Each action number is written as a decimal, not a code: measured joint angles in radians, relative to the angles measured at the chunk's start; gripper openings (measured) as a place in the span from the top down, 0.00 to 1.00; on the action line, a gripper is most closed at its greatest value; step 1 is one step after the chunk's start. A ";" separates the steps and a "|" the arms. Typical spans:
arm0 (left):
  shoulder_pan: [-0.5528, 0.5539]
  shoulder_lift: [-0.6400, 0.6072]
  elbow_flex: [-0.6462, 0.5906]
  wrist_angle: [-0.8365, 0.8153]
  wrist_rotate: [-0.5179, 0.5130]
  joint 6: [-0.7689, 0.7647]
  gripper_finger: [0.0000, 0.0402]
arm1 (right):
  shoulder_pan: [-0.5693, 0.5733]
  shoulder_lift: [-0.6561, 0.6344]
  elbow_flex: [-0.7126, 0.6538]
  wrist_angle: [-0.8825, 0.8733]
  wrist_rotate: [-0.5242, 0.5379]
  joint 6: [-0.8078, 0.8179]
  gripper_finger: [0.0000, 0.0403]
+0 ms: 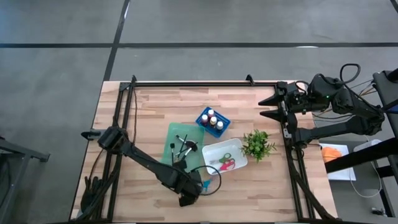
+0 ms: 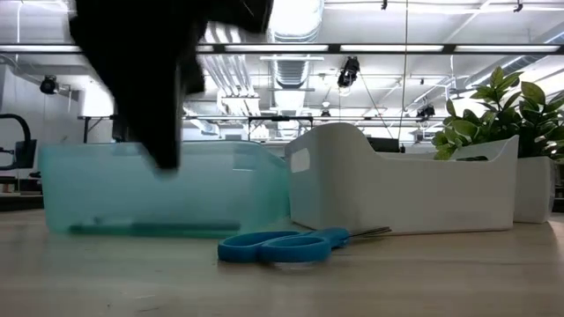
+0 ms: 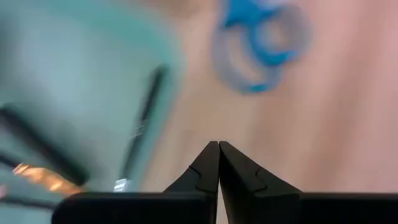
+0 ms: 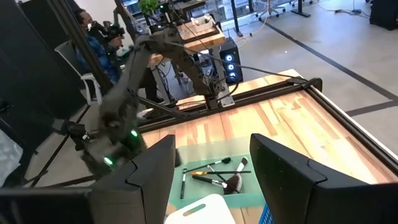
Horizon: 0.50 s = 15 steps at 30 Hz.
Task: Pick & Place Paint Supplies
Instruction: Adjust the green bin, then adjust the white bin
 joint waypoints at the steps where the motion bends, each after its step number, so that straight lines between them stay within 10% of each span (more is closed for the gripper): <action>1: -0.008 -0.011 0.015 0.018 0.003 0.012 0.96 | 0.000 0.000 0.000 -0.002 0.000 0.000 0.49; 15: 0.079 -0.025 0.071 0.329 -0.065 0.017 0.96 | 0.000 -0.003 0.000 -0.013 -0.001 -0.010 0.49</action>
